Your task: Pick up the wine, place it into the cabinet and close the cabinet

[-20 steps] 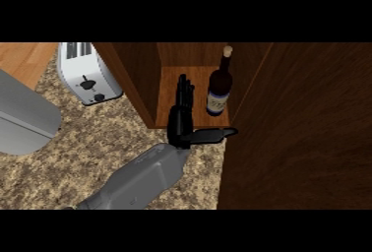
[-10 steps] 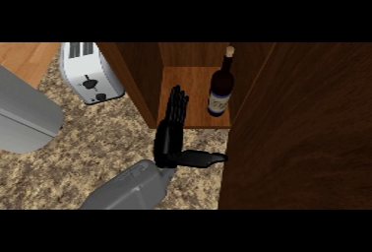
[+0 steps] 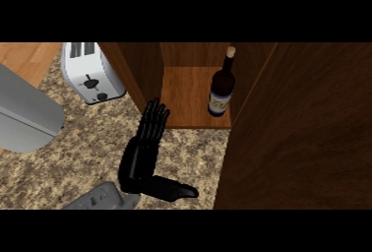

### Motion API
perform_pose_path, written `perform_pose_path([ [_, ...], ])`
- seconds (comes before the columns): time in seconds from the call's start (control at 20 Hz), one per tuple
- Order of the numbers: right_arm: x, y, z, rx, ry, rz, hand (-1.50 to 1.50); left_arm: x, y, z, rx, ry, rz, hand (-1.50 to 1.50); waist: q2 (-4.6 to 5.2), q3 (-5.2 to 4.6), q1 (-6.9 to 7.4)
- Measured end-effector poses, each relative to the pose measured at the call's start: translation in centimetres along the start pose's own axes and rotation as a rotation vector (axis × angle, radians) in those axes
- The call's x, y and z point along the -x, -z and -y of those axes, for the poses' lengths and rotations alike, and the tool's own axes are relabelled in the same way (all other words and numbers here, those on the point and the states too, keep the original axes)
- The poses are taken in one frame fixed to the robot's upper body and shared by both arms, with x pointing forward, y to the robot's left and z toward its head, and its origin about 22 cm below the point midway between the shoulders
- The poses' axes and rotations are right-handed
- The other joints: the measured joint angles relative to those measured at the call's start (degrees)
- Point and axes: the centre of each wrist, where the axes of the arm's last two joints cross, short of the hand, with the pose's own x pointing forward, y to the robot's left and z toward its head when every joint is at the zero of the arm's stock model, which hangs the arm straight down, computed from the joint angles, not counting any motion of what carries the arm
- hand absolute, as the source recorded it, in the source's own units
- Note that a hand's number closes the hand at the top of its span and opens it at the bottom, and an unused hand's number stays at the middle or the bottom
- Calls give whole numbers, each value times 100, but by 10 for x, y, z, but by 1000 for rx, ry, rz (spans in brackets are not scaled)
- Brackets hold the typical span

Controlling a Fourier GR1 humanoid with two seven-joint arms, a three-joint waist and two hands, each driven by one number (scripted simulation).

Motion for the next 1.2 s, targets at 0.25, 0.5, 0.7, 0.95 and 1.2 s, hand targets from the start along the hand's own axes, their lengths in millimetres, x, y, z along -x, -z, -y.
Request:
perform_pose_path([
  [0.25,-5,-10,2,-119,-66,-22,150,-27,-22,-17,55,-16,-3,150,-5,-1,-16],
  [0.5,0,-12,-6,-220,-56,-61,150,-57,-38,-34,65,-30,5,150,-6,-2,-14],
  [0.7,3,-10,-23,-297,11,-67,150,-79,-55,-54,62,-27,7,150,-10,-5,21],
  [0.95,1,-6,-53,-415,100,-87,150,-95,-77,-83,32,-14,11,-150,-18,-11,31],
  [1.2,-9,1,-89,-515,175,-100,150,-112,-90,-106,-17,-15,29,-150,-34,-18,39],
])
